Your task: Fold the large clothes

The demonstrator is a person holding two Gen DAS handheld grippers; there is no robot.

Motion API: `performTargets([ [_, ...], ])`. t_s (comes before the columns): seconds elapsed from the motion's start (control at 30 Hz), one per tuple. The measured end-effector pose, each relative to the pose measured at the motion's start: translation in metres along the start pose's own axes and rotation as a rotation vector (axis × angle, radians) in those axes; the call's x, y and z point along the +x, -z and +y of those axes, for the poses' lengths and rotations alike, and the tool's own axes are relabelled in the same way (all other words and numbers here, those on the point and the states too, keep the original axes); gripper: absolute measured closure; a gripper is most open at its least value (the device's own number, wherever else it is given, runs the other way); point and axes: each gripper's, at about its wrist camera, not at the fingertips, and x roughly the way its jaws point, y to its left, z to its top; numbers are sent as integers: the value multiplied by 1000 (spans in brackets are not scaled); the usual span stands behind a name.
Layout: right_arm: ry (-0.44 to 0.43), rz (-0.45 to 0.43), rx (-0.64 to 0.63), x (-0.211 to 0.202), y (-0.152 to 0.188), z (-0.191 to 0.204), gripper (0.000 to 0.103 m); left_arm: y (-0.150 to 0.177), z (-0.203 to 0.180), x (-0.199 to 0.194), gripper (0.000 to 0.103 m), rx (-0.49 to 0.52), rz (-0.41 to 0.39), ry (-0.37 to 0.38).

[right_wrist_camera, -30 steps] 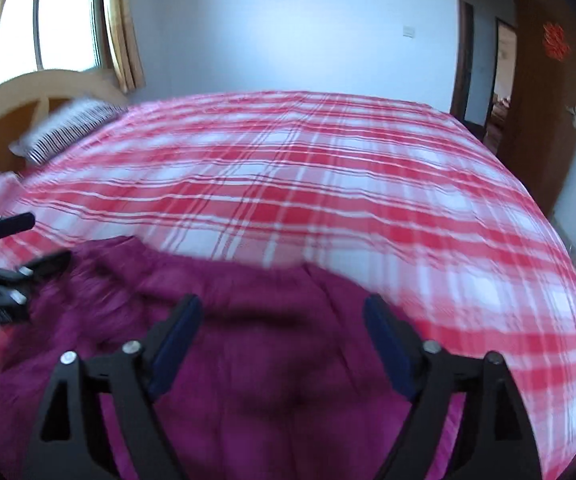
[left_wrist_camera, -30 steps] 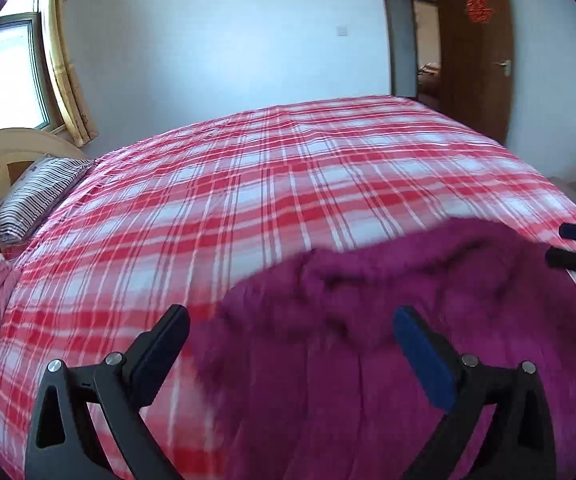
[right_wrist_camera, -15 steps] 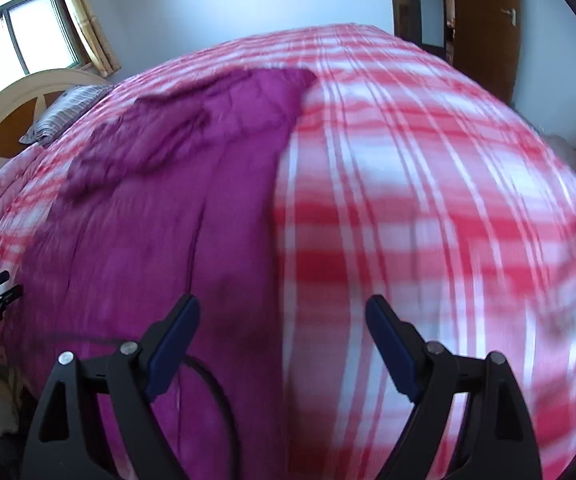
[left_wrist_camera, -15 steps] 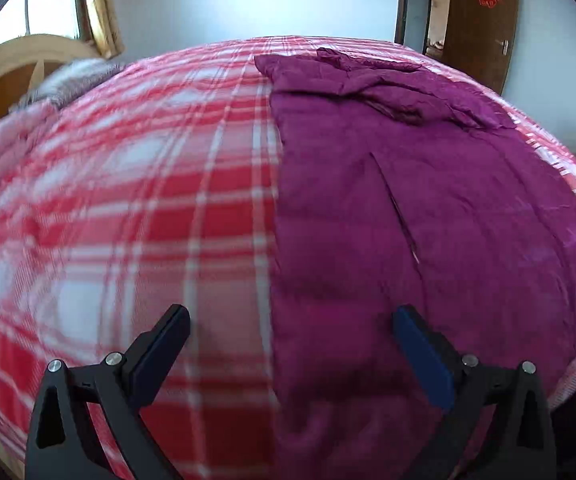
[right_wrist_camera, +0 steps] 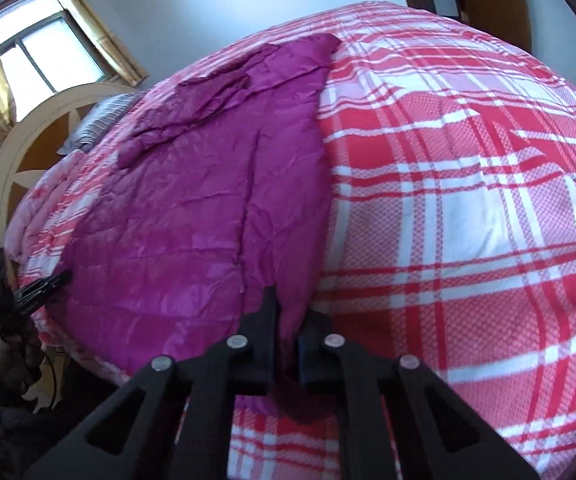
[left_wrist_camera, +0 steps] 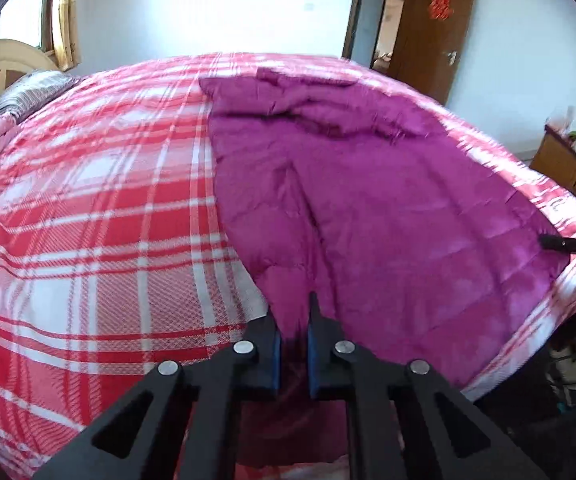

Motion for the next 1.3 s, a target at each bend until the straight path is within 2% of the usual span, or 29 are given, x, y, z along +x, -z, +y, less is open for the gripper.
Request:
performTargets([
  [0.1,-47,-45,-20,-29,7,13,95,-12,-3,-34,96,-23,-58,64],
  [0.27,-165,-130,-44,-92,12,38,95,-36,-16,-123,96,-26,-230,209],
  [0.37,-208,-210,-64,-132,7,50,96,-47,-21,-168,97,-19,-324,233],
  [0.47,-219,-290,-80,-165,-7,61,96,-56,-18,-201,97,-61,-392,297],
  [0.6,-246,-397,-136,-204,-23,81,96,-67,-20,-220,97,-37,-446,296],
  [0.7,-234,-438,-144,-205,-50,83,96,-81,-11,-202,97,-19,-443,259],
  [0.8,-224,-426,-95,-179,-82,70,96,-105,15,-152,97,-65,-363,234],
  [0.9,-184,-376,-36,-133,-122,50,96,-129,45,-89,96,-116,-258,228],
  [1.07,-114,-289,55,-40,-180,15,96,-153,81,13,96,-152,-108,119],
  [1.23,-70,-214,138,38,-212,-14,96,-167,108,66,95,-237,32,119],
  [1.3,-60,-175,152,64,-219,-24,96,-165,117,69,94,-273,33,162],
])
